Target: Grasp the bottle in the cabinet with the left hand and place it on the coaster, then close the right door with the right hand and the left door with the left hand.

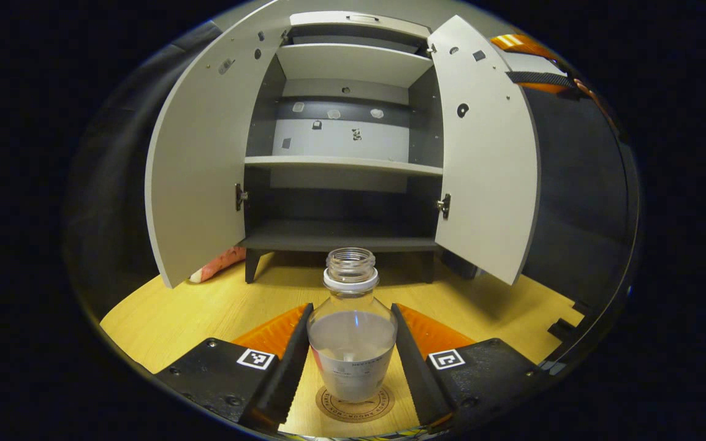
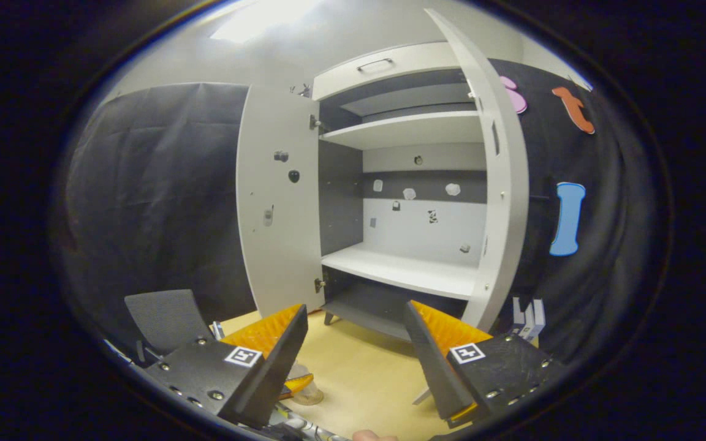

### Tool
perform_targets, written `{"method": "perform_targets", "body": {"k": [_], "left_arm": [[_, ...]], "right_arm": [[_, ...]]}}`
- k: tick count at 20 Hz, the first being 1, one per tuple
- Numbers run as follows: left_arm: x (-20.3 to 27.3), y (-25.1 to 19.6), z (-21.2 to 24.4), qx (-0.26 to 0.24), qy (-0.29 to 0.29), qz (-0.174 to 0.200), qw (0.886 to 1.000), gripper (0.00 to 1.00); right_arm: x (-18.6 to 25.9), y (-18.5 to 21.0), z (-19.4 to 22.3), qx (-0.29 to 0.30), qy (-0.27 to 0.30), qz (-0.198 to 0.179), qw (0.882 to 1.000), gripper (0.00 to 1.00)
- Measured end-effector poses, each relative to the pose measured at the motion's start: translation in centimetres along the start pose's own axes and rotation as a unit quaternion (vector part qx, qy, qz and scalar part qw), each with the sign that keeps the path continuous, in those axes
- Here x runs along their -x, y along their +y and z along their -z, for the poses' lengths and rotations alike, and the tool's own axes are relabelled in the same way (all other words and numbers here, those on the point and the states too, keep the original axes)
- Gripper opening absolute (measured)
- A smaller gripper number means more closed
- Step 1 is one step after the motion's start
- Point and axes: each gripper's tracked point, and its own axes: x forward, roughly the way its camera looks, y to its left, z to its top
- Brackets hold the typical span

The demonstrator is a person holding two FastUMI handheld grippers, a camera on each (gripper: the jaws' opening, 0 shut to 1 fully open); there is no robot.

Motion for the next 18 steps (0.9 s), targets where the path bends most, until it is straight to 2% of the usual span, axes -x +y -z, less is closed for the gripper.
{"method": "perform_targets", "body": {"k": [3,4,9,11,15,18], "left_arm": [[-0.2,-0.4,1.7,0.011,0.017,0.002,1.0,0.77],[-0.2,-0.6,1.2,0.01,0.002,-0.001,1.0,0.77],[0.2,-0.8,1.6,0.007,0.015,-0.004,1.0,0.78],[0.6,-0.9,0.5,0.007,0.004,-0.004,1.0,0.79],[1.2,-0.9,-1.8,0.008,-0.012,-0.01,1.0,0.8],[2.3,-0.9,-4.6,-0.014,-0.019,-0.018,1.0,0.8]], "right_arm": [[0.7,-1.4,-0.1,-0.001,0.0,0.016,1.0,0.96],[0.9,-1.8,-0.2,-0.001,-0.001,0.019,1.0,0.96],[1.2,-2.5,-0.6,-0.004,-0.007,0.026,1.0,0.96],[1.2,-2.4,-0.6,-0.007,-0.009,0.026,1.0,0.99],[1.7,-2.5,-1.3,-0.02,-0.019,0.029,0.999,0.96],[2.7,-3.6,-2.2,-0.024,-0.033,0.043,0.998,0.96]]}}
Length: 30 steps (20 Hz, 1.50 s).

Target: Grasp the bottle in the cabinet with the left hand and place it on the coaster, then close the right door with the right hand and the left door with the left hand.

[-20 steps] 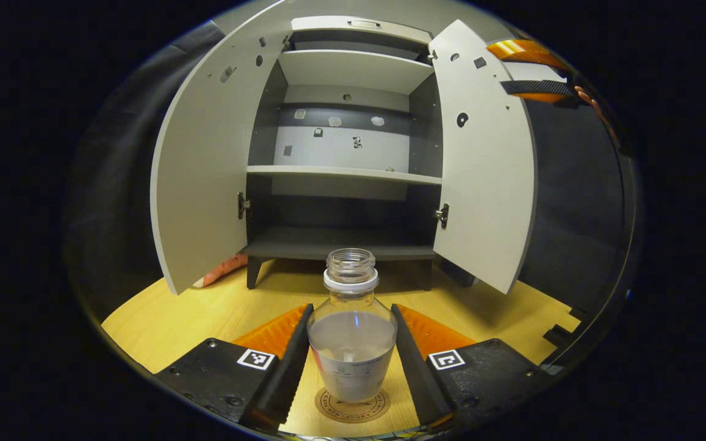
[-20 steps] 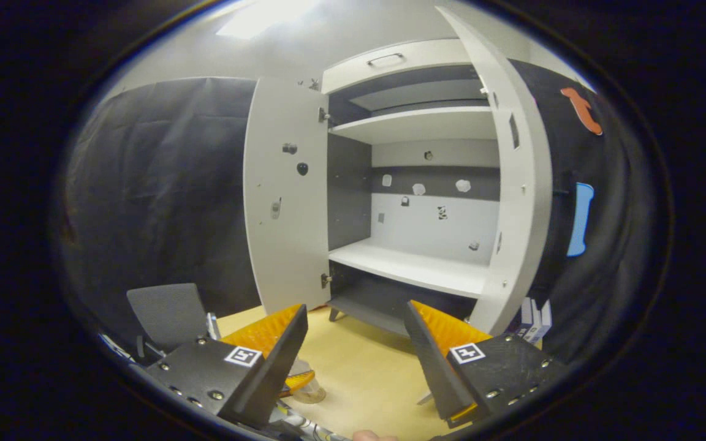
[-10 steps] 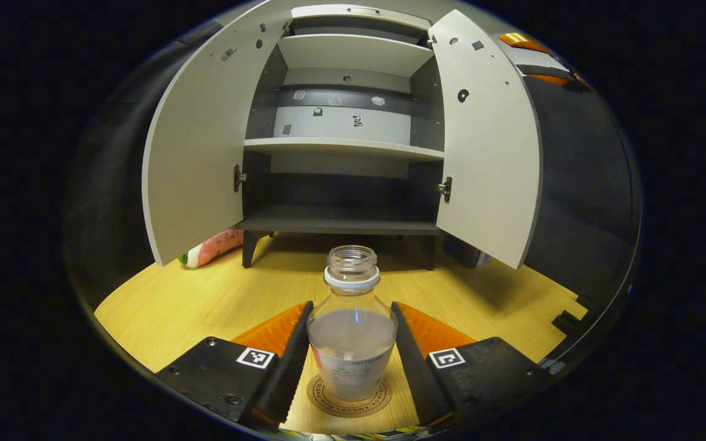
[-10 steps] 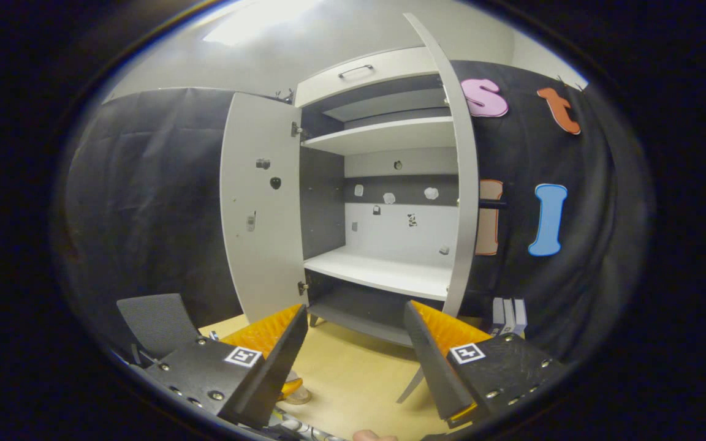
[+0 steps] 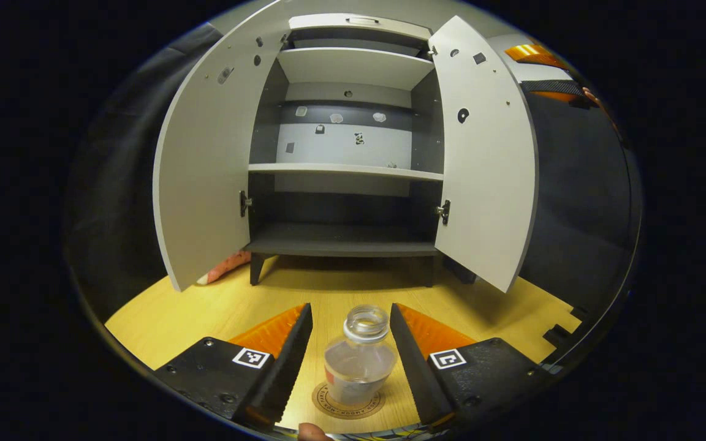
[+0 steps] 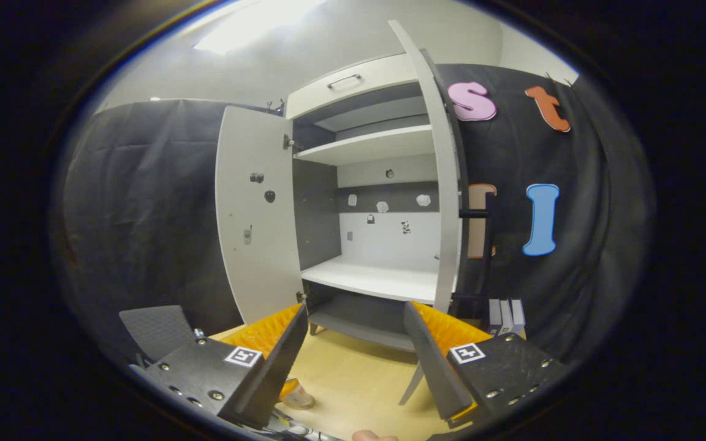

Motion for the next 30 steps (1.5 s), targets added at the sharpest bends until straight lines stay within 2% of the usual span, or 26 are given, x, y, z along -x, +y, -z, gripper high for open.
{"method": "perform_targets", "body": {"k": [1,4,5,6,8,11,12,13,14,16,18,19,21,22,23,27,28,30], "left_arm": [[0.5,-0.3,-1.4,-0.011,-0.009,0.004,1.0,0.8],[2.0,-0.8,-5.7,-0.033,-0.033,0.009,0.999,0.81],[2.4,-1.0,-7.0,-0.031,-0.039,0.01,0.999,0.92],[2.9,-1.1,-8.4,-0.026,-0.047,0.012,0.999,0.97],[3.4,-0.8,-11.4,-0.018,-0.063,0.007,0.998,0.99],[4.4,2.4,-15.3,-0.013,-0.077,-0.037,0.996,0.97],[4.7,3.6,-16.8,-0.009,-0.086,-0.048,0.995,0.97],[5.0,5.1,-18.1,-0.006,-0.094,-0.063,0.994,1.0],[5.4,6.8,-19.2,-0.003,-0.1,-0.079,0.992,0.97],[6.3,10.6,-20.8,0.0,-0.115,-0.115,0.987,0.97],[7.0,14.4,-21.5,-0.003,-0.118,-0.146,0.982,0.97],[7.1,16.2,-21.5,-0.006,-0.115,-0.163,0.98,0.97],[7.4,19.5,-21.2,-0.008,-0.106,-0.192,0.976,0.96],[7.3,20.9,-21.1,-0.005,-0.104,-0.202,0.974,0.96],[7.1,22.0,-21.0,-0.002,-0.101,-0.211,0.972,0.96],[6.6,26.6,-21.3,0.018,-0.107,-0.241,0.964,0.95],[6.2,27.4,-21.7,0.027,-0.112,-0.242,0.963,0.95],[5.6,28.7,-21.8,0.037,-0.117,-0.241,0.963,0.95]], "right_arm": [[0.4,-0.5,-0.4,-0.002,-0.006,0.008,1.0,0.94],[1.4,-3.4,-1.9,-0.011,-0.034,0.046,0.998,0.96],[1.7,-4.6,-2.4,-0.015,-0.043,0.06,0.997,0.96],[1.9,-5.7,-2.8,-0.019,-0.05,0.074,0.996,0.93],[2.3,-8.1,-3.0,-0.022,-0.061,0.107,0.992,0.95],[2.0,-10.6,-3.0,-0.02,-0.067,0.143,0.987,0.93],[1.8,-11.0,-3.0,-0.016,-0.067,0.151,0.986,0.98],[1.5,-11.5,-2.8,-0.01,-0.066,0.161,0.985,0.98],[1.2,-11.9,-2.6,-0.004,-0.067,0.173,0.983,0.98],[0.8,-12.8,-2.4,0.004,-0.071,0.2,0.977,0.98],[0.4,-13.6,-1.9,0.009,-0.07,0.226,0.972,0.98],[0.2,-13.8,-1.5,0.012,-0.067,0.236,0.969,0.93],[-0.5,-13.8,-1.2,0.017,-0.061,0.248,0.967,0.93],[-0.6,-13.9,-1.1,0.021,-0.059,0.258,0.964,0.98],[-0.6,-14.2,-1.2,0.025,-0.059,0.267,0.962,0.98],[-1.8,-11.7,-1.2,0.035,-0.056,0.239,0.969,0.93],[-2.5,-10.6,-1.3,0.04,-0.055,0.233,0.97,0.96],[-4.0,-8.6,-1.3,0.035,-0.055,0.218,0.974,0.96]]}}
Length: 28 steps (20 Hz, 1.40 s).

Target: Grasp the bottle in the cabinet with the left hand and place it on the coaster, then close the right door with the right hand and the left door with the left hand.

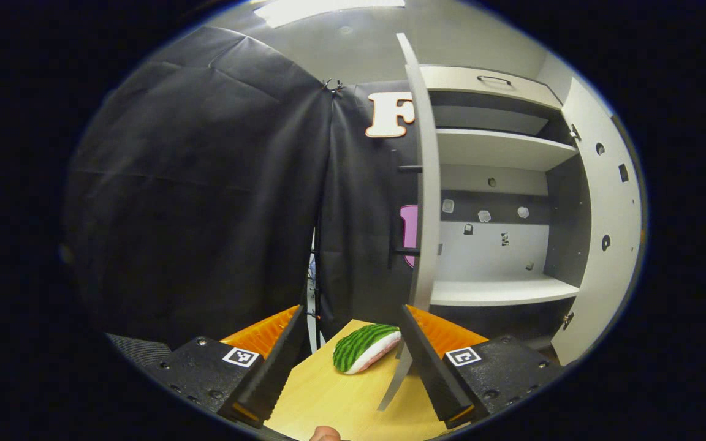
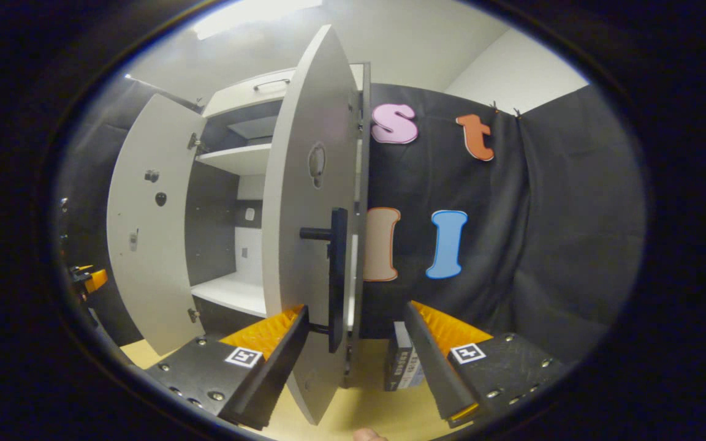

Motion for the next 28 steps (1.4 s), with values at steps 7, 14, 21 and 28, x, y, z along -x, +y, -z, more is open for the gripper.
{"method": "perform_targets", "body": {"k": [7,14,21,28], "left_arm": [[-3.2,-0.2,0.8,0.0,0.004,0.027,1.0,0.94],[-3.6,-2.0,0.7,0.007,0.009,0.077,0.997,0.93],[-2.6,-8.1,1.2,0.03,0.022,0.15,0.988,0.93],[-2.4,-17.5,0.7,0.045,0.018,0.231,0.972,0.93]], "right_arm": [[-2.9,10.0,1.4,-0.008,0.024,-0.092,0.995,0.94],[-3.5,14.6,0.6,-0.024,0.019,-0.133,0.991,0.93],[-2.6,13.0,0.4,-0.025,0.018,-0.122,0.992,0.96],[-1.6,11.2,-0.5,-0.02,0.01,-0.102,0.995,0.93]]}}
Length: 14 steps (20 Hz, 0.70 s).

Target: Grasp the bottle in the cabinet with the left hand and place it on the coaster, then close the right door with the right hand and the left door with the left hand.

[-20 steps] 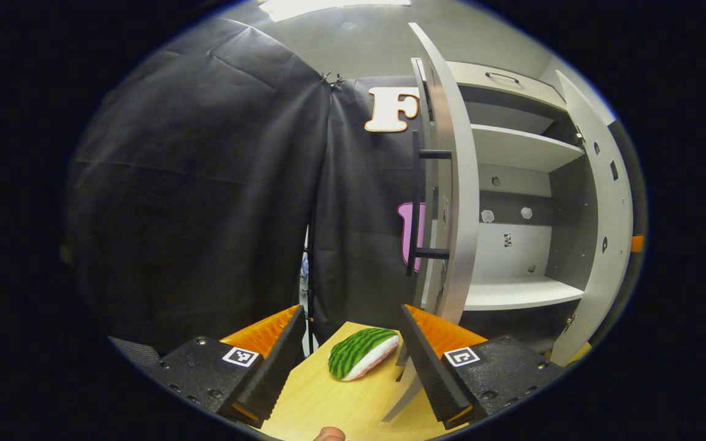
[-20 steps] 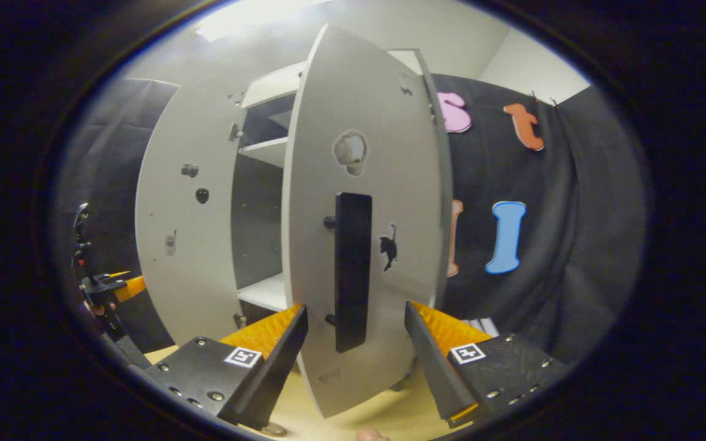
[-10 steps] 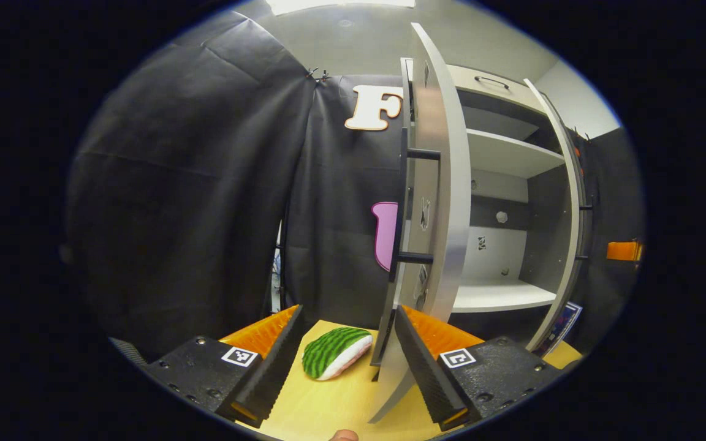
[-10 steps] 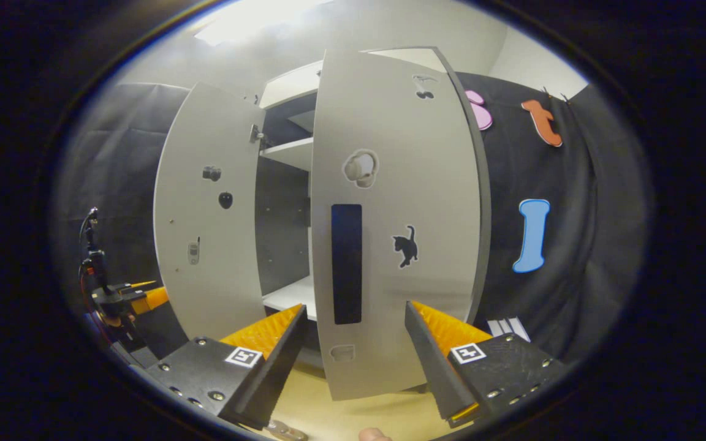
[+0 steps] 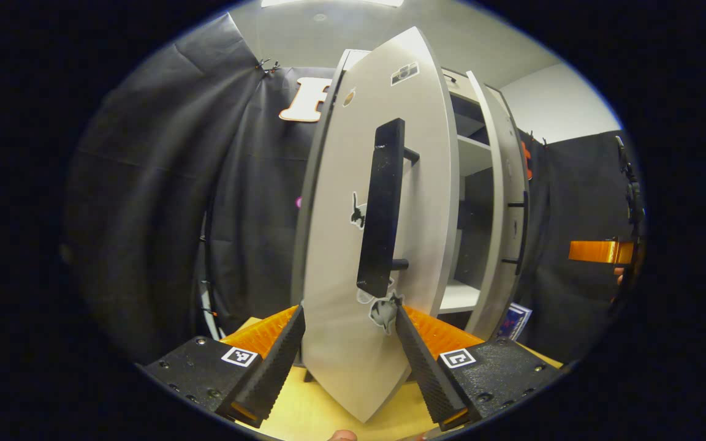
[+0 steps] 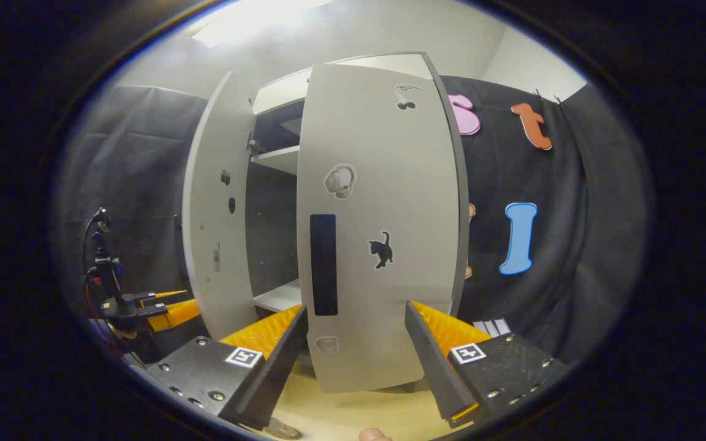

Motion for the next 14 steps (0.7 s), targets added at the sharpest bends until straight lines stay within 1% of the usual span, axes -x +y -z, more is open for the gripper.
{"method": "perform_targets", "body": {"k": [1,2,3,5,7,9,10,11,12,13,14], "left_arm": [[-0.2,-0.3,-0.8,-0.005,-0.008,-0.004,1.0,0.93],[-0.3,-0.5,-1.4,-0.011,-0.012,-0.006,1.0,0.93],[-0.7,-1.2,-1.4,-0.016,-0.006,-0.002,1.0,0.88],[-0.5,-2.1,-2.1,-0.031,-0.008,0.001,0.999,0.99],[-0.4,-2.9,-3.3,-0.03,-0.01,0.002,0.999,0.96],[0.1,-3.4,-3.9,-0.022,0.001,-0.007,1.0,0.95],[0.4,-3.7,-4.6,-0.02,0.0,-0.011,1.0,0.9],[0.6,-4.1,-5.6,-0.021,-0.005,-0.013,1.0,0.9],[0.9,-4.5,-6.7,-0.025,-0.012,-0.015,0.999,0.95],[1.2,-4.8,-7.7,-0.03,-0.02,-0.019,0.999,0.95],[1.4,-5.3,-8.9,-0.034,-0.027,-0.019,0.999,0.9]], "right_arm": [[0.3,-0.2,-0.3,0.002,-0.002,0.01,1.0,0.96],[0.6,-0.4,-0.7,0.005,-0.007,0.019,1.0,0.93],[0.8,-0.6,-1.4,0.007,-0.015,0.029,0.999,0.93],[1.2,-0.6,-2.4,0.004,-0.029,0.042,0.999,0.93],[1.6,-1.0,-3.4,0.006,-0.04,0.058,0.998,0.93],[2.1,-1.5,-4.2,0.009,-0.05,0.07,0.996,0.92],[2.1,-1.7,-4.6,0.009,-0.055,0.075,0.996,0.92],[2.2,-1.9,-4.8,0.009,-0.057,0.08,0.995,0.92],[2.4,-2.2,-5.0,0.009,-0.06,0.085,0.995,0.96],[2.5,-2.3,-5.1,0.009,-0.062,0.089,0.994,0.96],[2.6,-2.5,-5.2,0.011,-0.064,0.092,0.994,0.96]]}}
